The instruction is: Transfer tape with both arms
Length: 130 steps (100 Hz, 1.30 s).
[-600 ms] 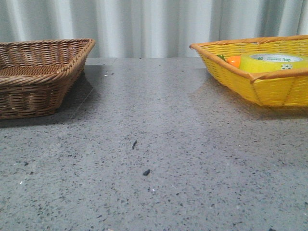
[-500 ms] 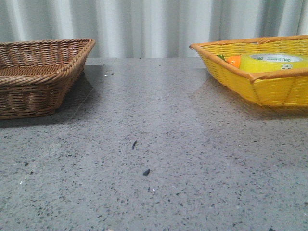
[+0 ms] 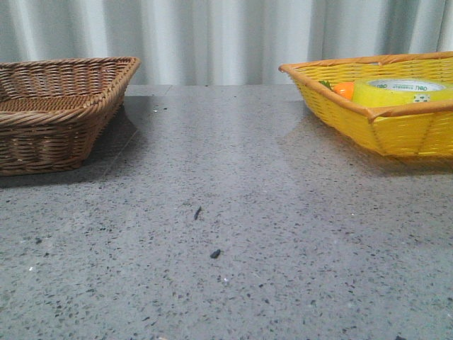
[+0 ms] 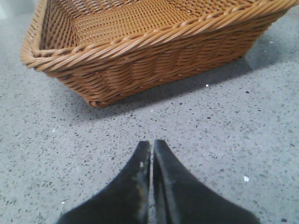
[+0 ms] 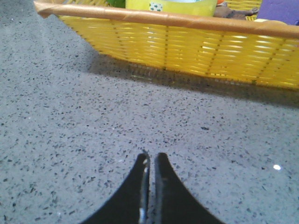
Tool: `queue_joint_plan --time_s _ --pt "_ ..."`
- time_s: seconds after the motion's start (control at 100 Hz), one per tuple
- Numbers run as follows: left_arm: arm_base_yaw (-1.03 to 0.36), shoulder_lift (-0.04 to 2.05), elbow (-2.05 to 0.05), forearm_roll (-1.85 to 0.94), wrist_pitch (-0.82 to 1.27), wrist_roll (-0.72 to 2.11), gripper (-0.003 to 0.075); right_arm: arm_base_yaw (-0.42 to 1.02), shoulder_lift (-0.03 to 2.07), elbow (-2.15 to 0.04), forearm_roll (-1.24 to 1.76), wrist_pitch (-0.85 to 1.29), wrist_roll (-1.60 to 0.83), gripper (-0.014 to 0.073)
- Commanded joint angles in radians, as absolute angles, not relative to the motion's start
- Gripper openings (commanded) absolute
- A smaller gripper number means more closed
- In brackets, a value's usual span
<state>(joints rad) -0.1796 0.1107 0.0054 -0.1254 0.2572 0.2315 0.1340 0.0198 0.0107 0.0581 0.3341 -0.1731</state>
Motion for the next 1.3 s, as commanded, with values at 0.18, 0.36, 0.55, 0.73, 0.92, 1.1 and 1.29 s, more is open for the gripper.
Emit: queue_joint_plan --time_s 0.18,0.36,0.55,0.73,0.92,1.1,1.29 --pt "-0.184 0.120 0.013 -0.131 0.185 0.231 -0.0020 0.127 0.031 0.033 0.035 0.322 -0.176 -0.0051" --pt "-0.184 0.120 0.013 -0.131 0.185 0.231 -0.0020 0.127 0.031 0.033 0.035 0.315 -0.176 -0.0051" --pt "-0.184 0.120 0.013 -0.131 0.171 0.231 -0.0020 0.127 0.031 0.033 0.035 0.211 -0.176 -0.0051" --pt "-0.184 0.120 0.013 -0.131 0.164 0.231 -0.0020 0.127 0.031 0.033 0.038 0.080 -0.176 -0.0051" --pt "-0.184 0.120 0.013 -0.211 0.090 0.229 -0.0020 0.127 0.031 0.033 0.120 0.012 -0.176 -0.0051" --pt "-0.184 0.120 0.013 -0.488 0.038 0.229 -0.0020 0.127 0.031 0.033 0.216 0.013 -0.176 -0.0051" --pt "-0.184 0.120 0.013 -0.509 0.013 0.229 -0.0020 0.127 0.031 0.033 0.294 0.000 -0.176 -0.0051"
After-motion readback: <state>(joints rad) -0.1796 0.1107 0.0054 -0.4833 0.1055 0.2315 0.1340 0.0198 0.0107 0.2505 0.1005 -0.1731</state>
